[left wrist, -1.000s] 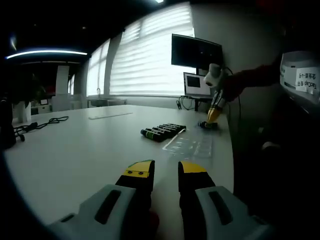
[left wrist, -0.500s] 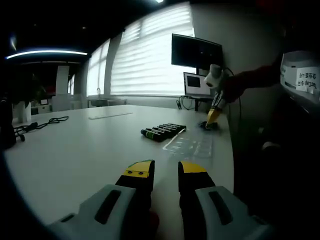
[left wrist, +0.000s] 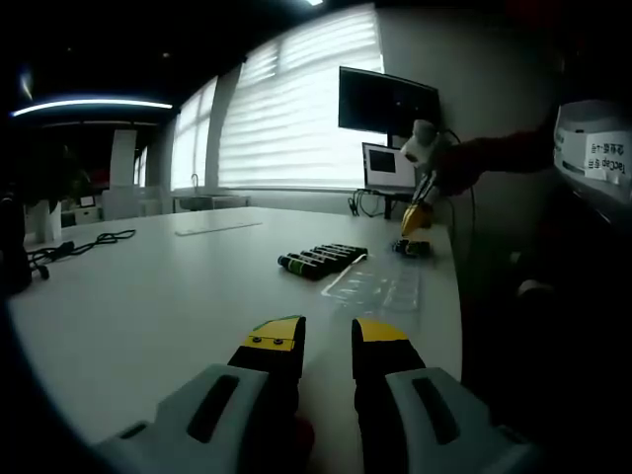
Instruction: Grip medicine bottles put into box
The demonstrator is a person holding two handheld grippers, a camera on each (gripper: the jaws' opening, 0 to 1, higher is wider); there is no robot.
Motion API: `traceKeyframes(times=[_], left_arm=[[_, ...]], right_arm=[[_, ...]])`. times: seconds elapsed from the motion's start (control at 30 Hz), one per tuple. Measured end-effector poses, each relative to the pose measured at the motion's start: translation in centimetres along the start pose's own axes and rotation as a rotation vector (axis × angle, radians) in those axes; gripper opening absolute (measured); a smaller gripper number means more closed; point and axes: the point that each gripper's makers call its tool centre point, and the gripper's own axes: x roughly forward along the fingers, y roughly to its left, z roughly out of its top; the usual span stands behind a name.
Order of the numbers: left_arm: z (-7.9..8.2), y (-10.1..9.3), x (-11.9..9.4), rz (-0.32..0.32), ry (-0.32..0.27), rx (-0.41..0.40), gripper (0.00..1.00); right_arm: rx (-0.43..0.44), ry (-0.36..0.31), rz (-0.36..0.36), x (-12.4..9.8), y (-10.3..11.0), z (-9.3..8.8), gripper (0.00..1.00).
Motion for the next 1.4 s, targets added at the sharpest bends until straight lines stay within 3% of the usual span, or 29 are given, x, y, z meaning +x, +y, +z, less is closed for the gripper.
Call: traceKeyframes(times=[0.8,1.07,1.4], left_arm=[[0.1,-0.1,0.0,-0.002,-0.004,-0.001,0.13],[0.1,-0.1,-0.1,-0.005,-0.009,-0.004,0.13],[0.2,-0.1,-0.1,-0.006,-0.010,-0.005,0.13]], right_arm=[[-0.025,-0.091,0.008,2.0,0.1,4.9,0.07],[-0.019,-0.090,0.012,3.5,0.1,6.2,0.07],[0.000,-0.064,0.025,5.5,-0.2,6.5,0.07]])
